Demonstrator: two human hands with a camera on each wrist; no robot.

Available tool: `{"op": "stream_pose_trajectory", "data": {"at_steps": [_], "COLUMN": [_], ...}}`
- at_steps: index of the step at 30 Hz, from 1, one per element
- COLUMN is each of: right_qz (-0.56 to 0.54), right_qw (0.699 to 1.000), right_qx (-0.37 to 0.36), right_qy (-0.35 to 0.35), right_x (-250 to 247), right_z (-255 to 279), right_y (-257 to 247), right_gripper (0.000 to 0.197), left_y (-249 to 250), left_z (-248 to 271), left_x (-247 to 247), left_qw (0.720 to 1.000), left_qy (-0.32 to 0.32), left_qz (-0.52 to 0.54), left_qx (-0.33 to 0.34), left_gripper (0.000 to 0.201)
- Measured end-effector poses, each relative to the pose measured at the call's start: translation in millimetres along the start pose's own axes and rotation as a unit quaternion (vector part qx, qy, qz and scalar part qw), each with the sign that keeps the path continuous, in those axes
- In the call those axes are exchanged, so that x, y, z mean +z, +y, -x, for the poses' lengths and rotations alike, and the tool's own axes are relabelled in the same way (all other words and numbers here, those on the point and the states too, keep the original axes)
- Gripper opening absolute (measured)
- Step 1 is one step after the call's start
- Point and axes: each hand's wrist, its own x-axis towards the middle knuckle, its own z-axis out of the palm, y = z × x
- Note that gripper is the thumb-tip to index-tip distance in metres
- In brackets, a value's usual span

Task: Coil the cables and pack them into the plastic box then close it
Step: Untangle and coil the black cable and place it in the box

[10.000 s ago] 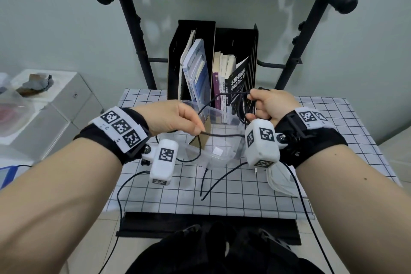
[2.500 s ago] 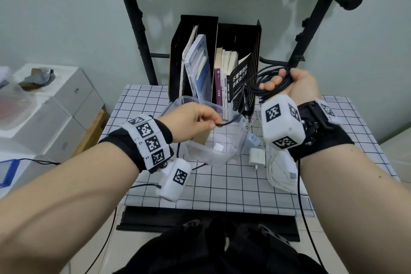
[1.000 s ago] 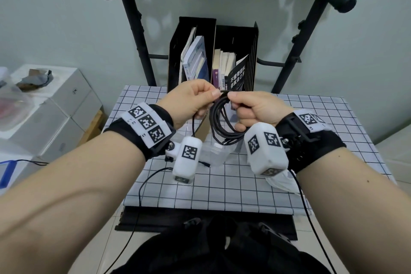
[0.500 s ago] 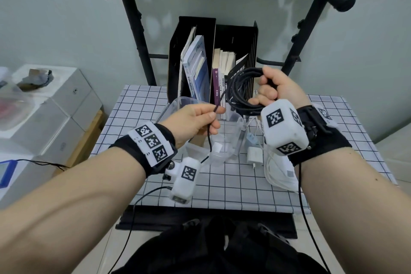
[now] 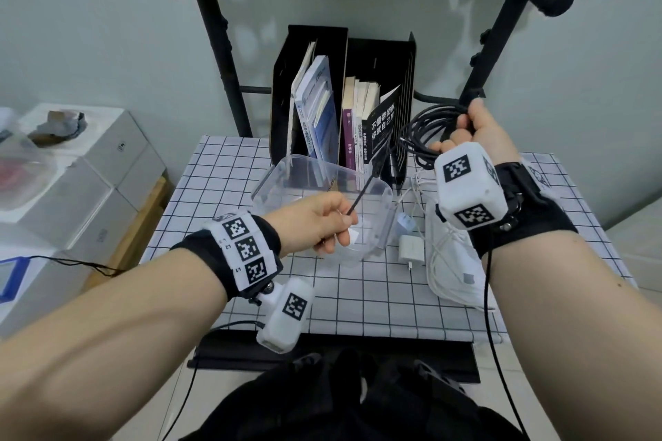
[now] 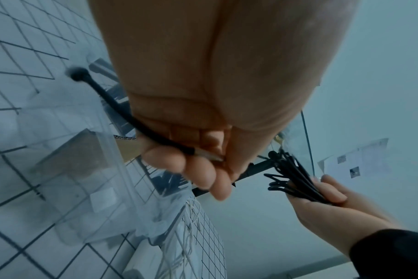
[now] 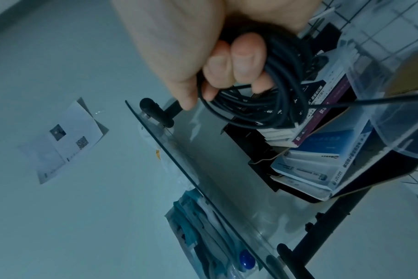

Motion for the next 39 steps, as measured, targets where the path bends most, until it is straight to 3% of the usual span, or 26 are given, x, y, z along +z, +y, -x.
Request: {"op": "stream_pose_trajectory", "data": {"at_steps": [8,11,17,23,27,30,34,39], "right_qz": [-0.047,0.019,0.147,0.180,0.232,0.252,0.282,0.284], "right_qw": [0.998,0.999,0.981,0.964,0.952,0.942,0.922,0.916], "right_qx": [0.017,0.022,0.028,0.071,0.085,0.089,0.077,0.069], "right_qy": [-0.038,-0.034,-0.124,-0.185,-0.182,-0.204,-0.256,-0.275], "right_x": [5.7,8.7,15.4,21.3,25.6,25.7,22.8,23.5], "right_z": [-1.7,-4.3,5.4,18.7,25.9,28.1,34.2,37.9], "right_y": [16.3,27.6,49.9,56.0,56.4,57.9,57.8,55.0], "right_gripper": [0.011,0.017,0.020,0.004,0.031,0.046,0.050,0.033], "left_y": [32.7,52.5,73.7,71.4,70.5,71.6,70.6,64.3], "left_z": [2.2,2.5,-2.9,-8.1,-9.0,-8.2,-9.7,-11.9], "left_x": [-12.4,-16.5,-23.0,-27.1,-23.4,-22.4,-31.4,-39.9], "left_qw": [0.991,0.986,0.986,0.984,0.988,0.987,0.983,0.979], "left_qy": [-0.028,-0.025,-0.001,0.012,0.007,0.042,0.109,0.142], "left_qz": [-0.124,-0.151,-0.117,-0.118,-0.054,-0.046,-0.023,-0.014], "left_qx": [0.033,0.066,0.118,0.135,0.147,0.146,0.147,0.146], "left_gripper": [0.020,0.023,0.017,0.016,0.014,0.009,0.014,0.010]}}
